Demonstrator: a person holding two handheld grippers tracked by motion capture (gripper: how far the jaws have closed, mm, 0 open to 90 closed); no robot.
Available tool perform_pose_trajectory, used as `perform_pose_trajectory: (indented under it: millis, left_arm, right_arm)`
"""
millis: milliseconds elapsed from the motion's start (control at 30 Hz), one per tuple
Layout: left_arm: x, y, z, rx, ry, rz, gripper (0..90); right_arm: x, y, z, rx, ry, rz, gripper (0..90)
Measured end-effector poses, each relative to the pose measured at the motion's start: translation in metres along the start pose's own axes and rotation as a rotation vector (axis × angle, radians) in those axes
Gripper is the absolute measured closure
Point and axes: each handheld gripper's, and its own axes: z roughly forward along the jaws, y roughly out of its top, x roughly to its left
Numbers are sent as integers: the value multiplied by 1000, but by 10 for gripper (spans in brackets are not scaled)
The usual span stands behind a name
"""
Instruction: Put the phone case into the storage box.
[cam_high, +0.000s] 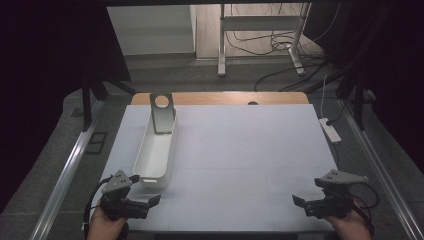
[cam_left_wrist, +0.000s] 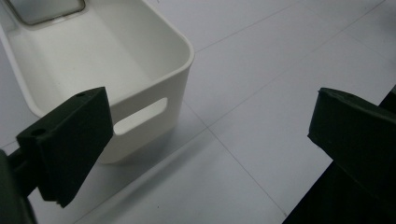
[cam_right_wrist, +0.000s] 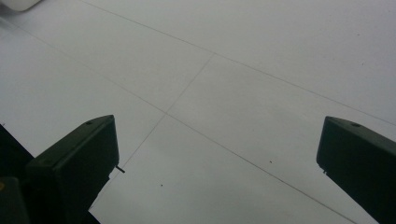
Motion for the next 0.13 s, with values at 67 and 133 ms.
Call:
perform_pose_trajectory:
  millis: [67, 133]
  left_arm:
    - [1, 0, 0, 1, -4, -7, 4]
    - [1, 0, 1, -1, -7, -8, 4]
  right_arm:
    - [0, 0, 0, 1, 0, -1, 0]
    - [0, 0, 0, 2, 1, -1, 0]
